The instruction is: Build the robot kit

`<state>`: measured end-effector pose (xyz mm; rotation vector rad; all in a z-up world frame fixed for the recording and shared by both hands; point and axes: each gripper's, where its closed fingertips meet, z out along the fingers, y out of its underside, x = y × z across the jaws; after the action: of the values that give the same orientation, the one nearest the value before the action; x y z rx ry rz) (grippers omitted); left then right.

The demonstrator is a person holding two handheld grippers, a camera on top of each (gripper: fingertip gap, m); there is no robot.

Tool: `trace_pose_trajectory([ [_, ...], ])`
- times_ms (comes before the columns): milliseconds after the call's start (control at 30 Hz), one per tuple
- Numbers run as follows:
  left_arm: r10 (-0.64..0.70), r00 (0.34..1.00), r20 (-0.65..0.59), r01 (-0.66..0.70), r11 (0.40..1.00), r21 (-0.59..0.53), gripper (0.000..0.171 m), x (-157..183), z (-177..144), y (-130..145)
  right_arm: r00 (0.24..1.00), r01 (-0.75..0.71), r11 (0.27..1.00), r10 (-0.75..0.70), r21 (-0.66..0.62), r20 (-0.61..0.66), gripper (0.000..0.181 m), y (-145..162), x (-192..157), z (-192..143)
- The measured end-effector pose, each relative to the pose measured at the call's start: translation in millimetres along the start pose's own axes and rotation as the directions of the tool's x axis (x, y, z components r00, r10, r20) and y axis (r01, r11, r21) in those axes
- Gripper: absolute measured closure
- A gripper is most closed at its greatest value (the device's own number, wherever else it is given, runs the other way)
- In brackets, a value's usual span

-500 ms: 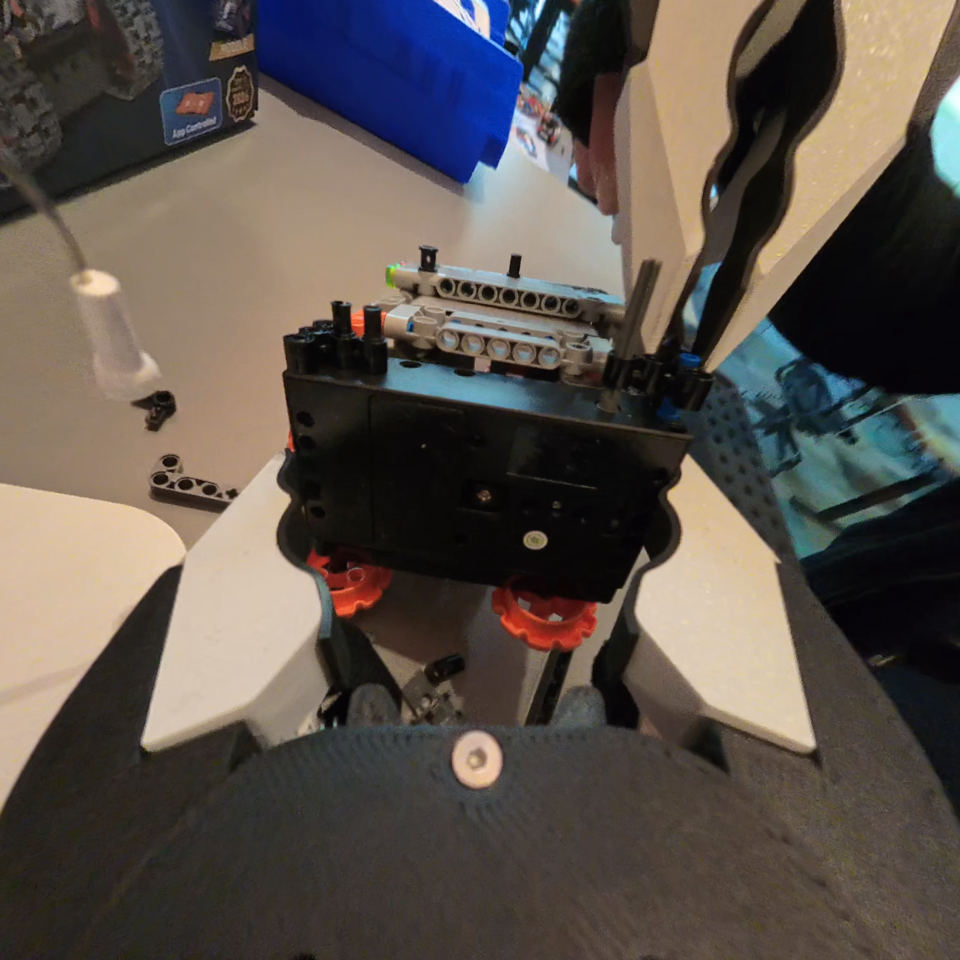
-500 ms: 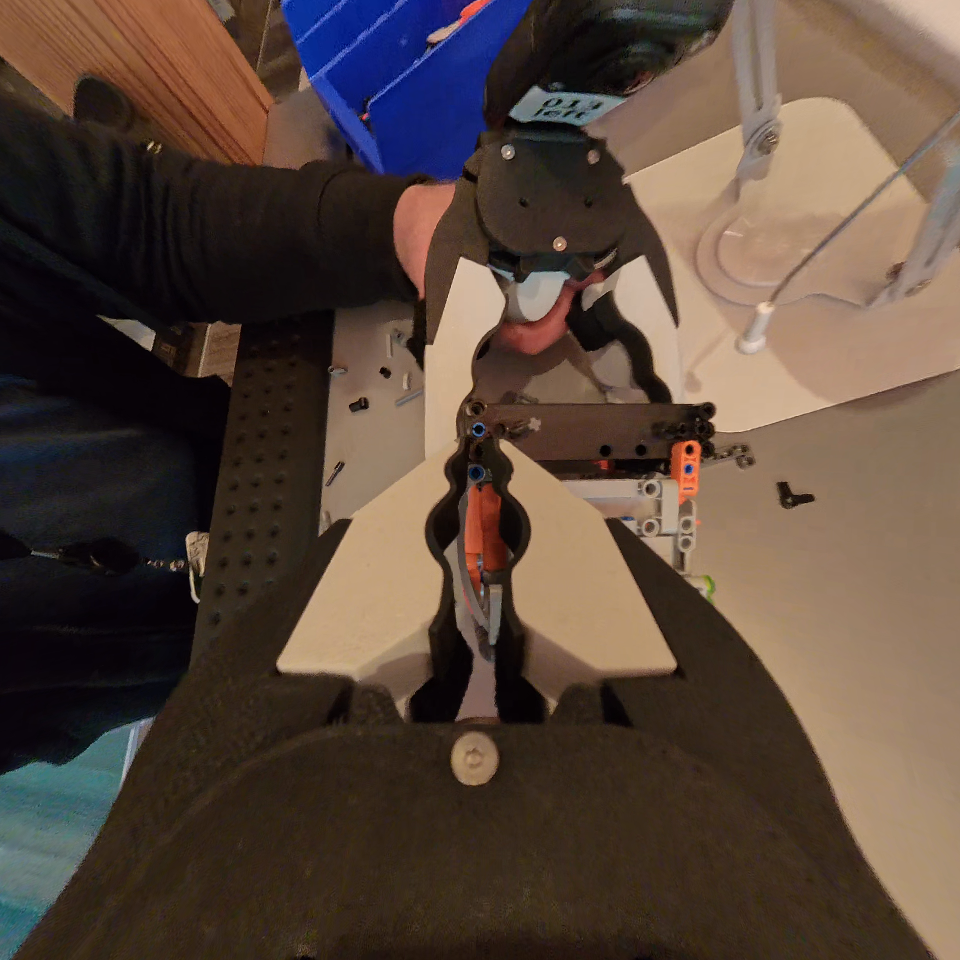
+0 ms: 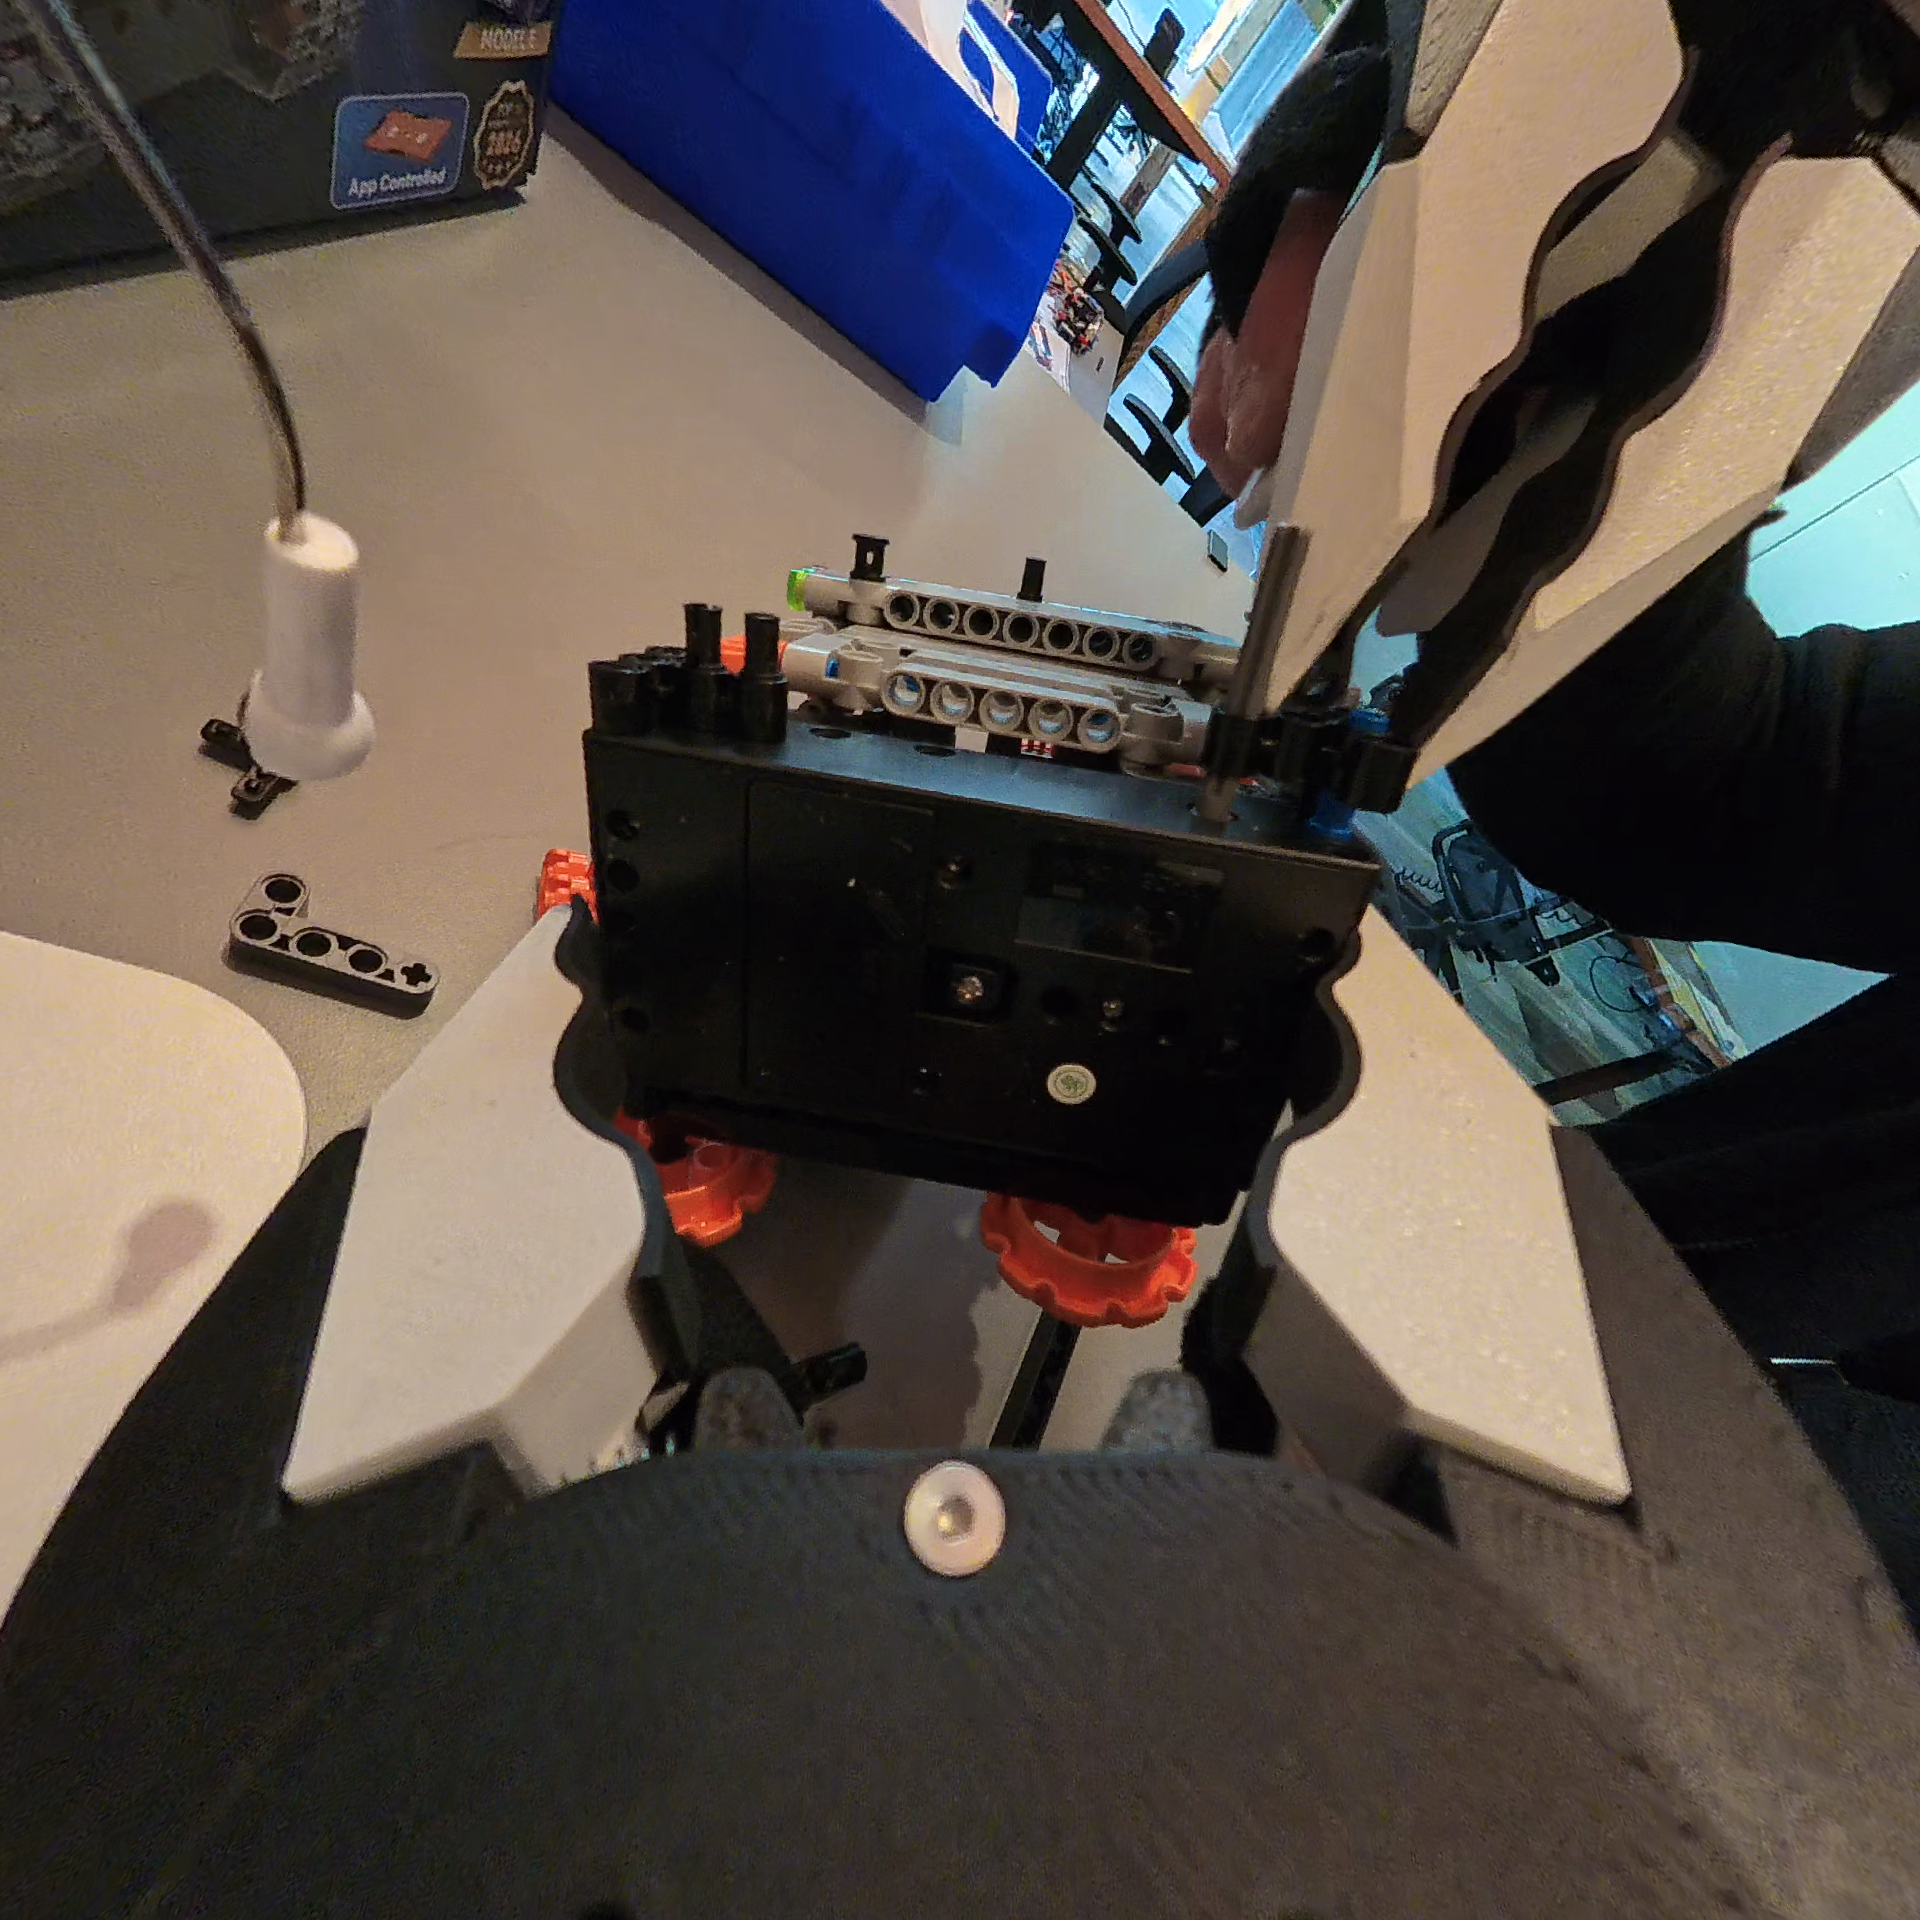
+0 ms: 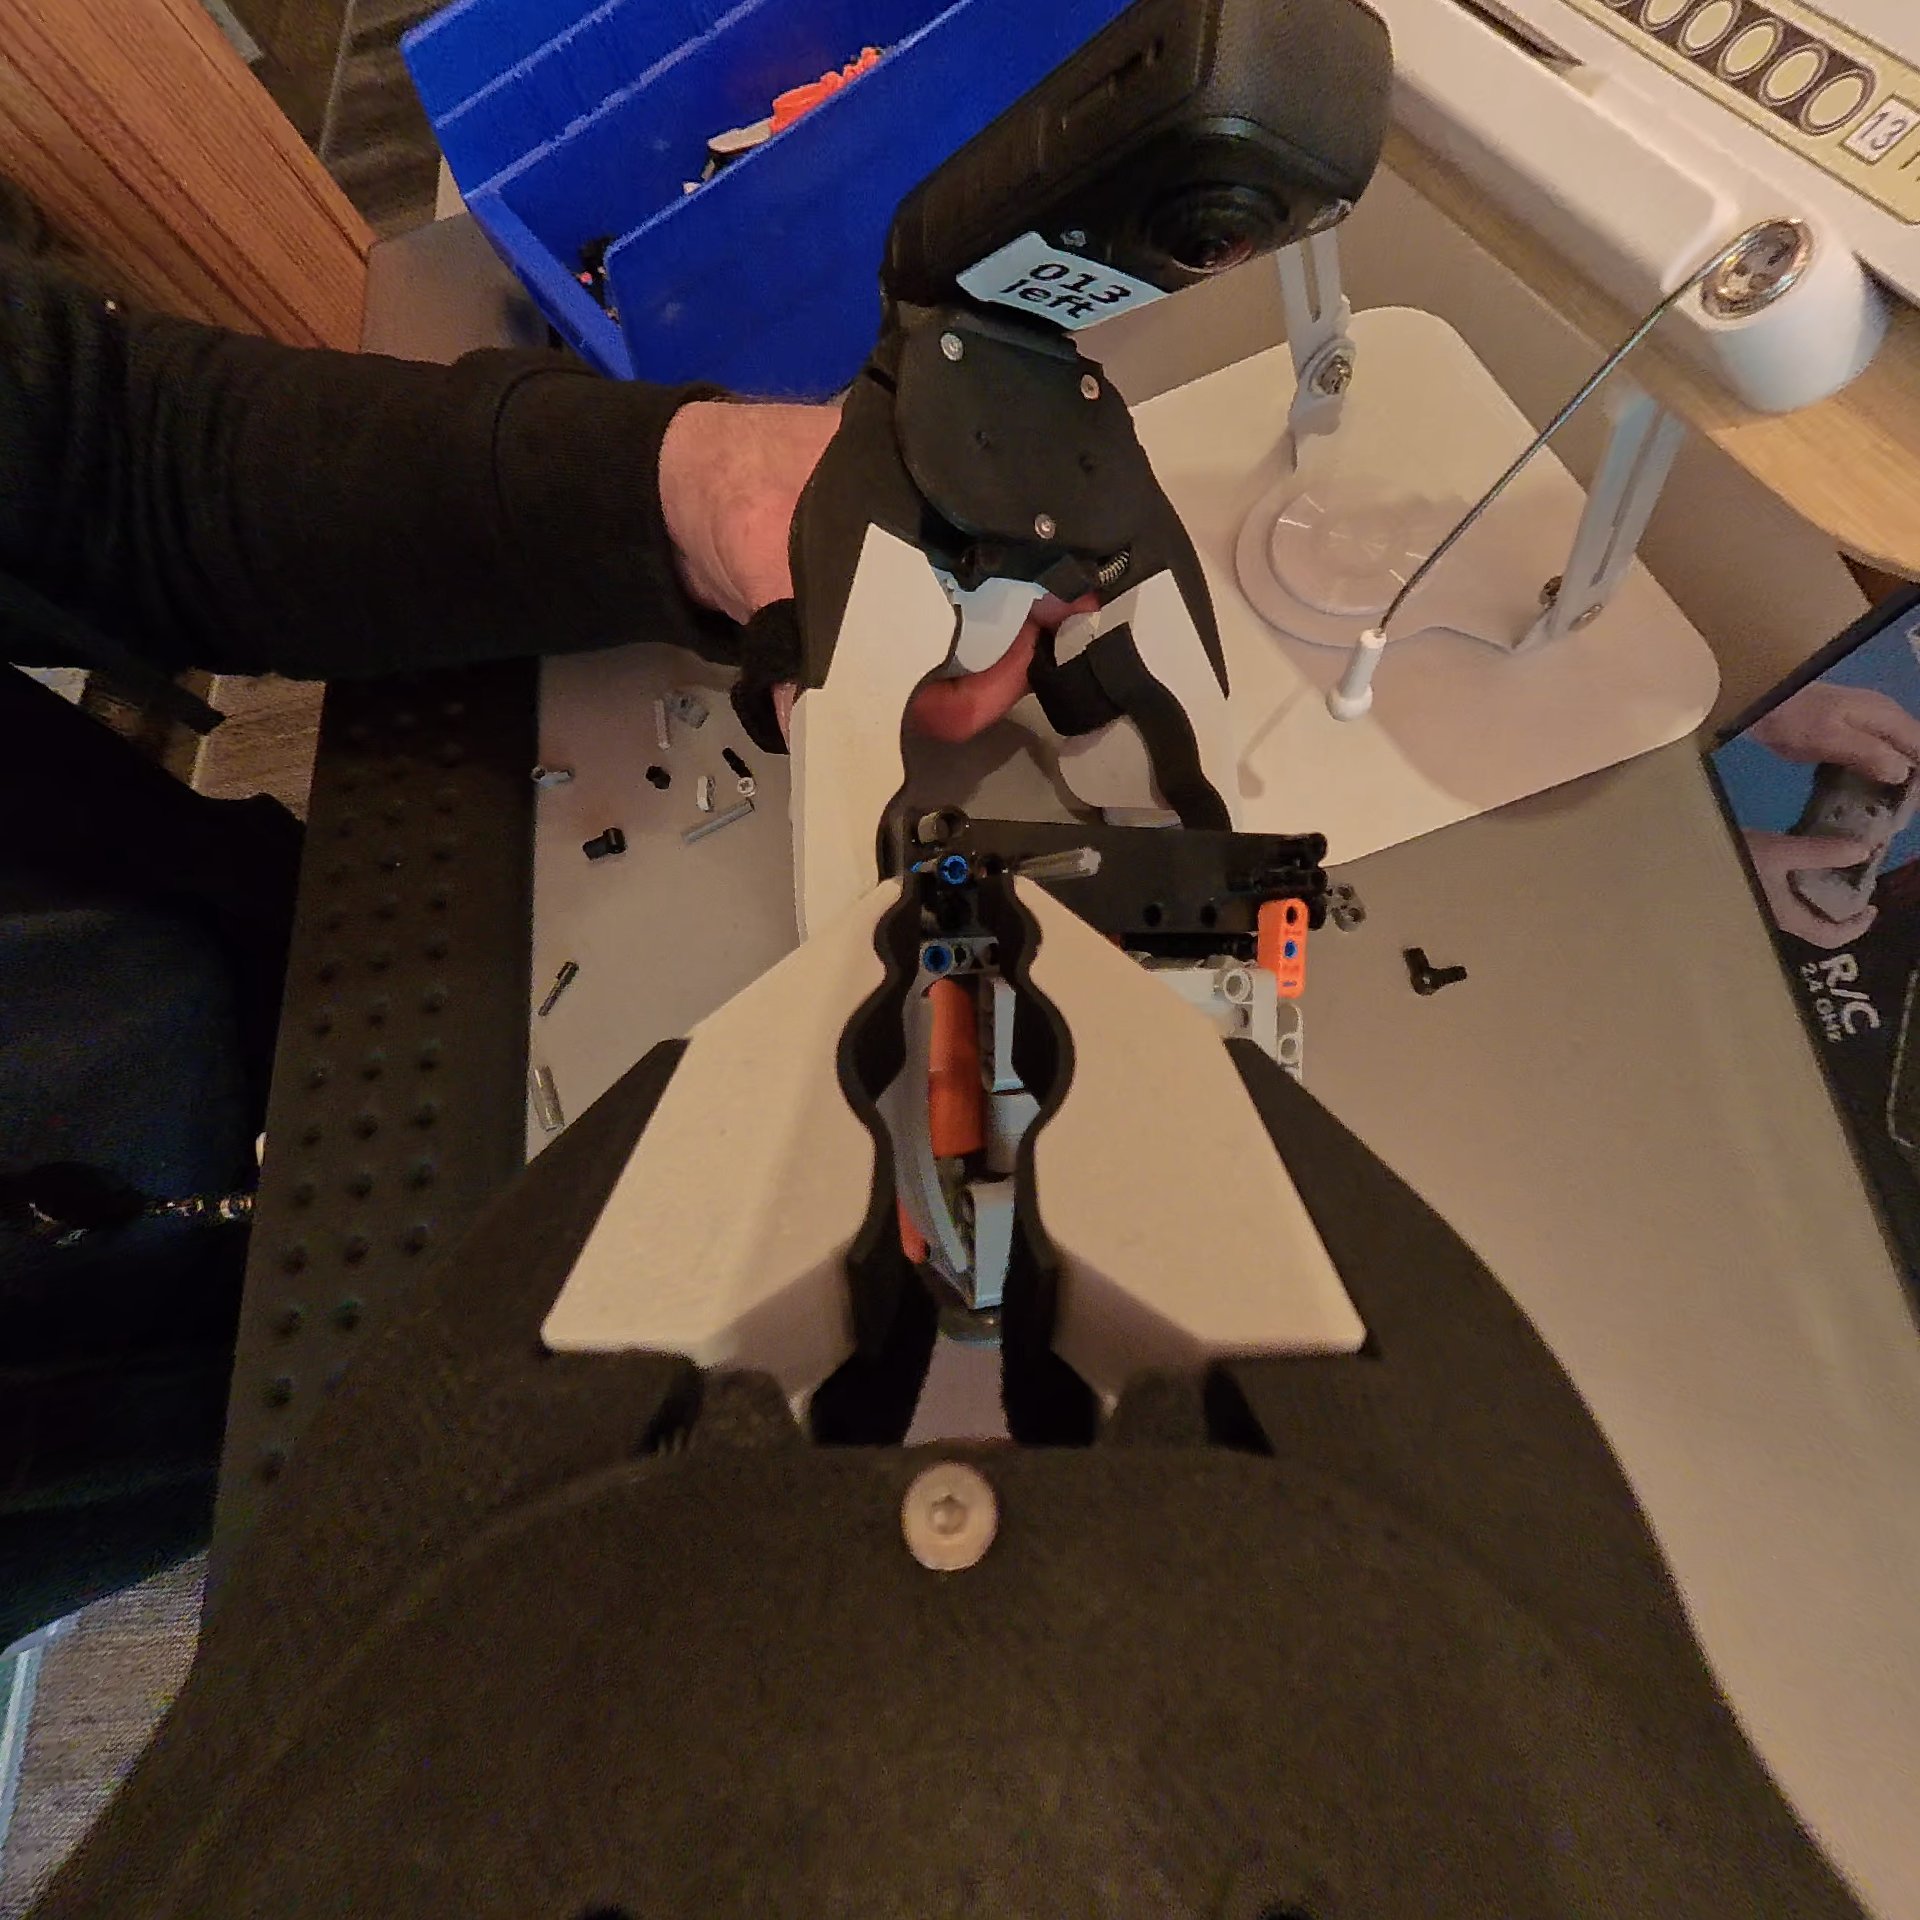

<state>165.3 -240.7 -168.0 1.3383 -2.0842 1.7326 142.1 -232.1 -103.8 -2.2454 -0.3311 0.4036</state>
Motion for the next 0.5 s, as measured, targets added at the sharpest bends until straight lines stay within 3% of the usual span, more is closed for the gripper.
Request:
trace_pose_trajectory([
  [500, -0.003, 0.998, 0.056, 0.002, 1.0, 0.013, 0.042, -4.0, -1.0, -1.8, 0.991, -0.043, 0.998, 0.036, -0.046, -0.126, 0.17, 1.7, 2.9, 3.6],
])
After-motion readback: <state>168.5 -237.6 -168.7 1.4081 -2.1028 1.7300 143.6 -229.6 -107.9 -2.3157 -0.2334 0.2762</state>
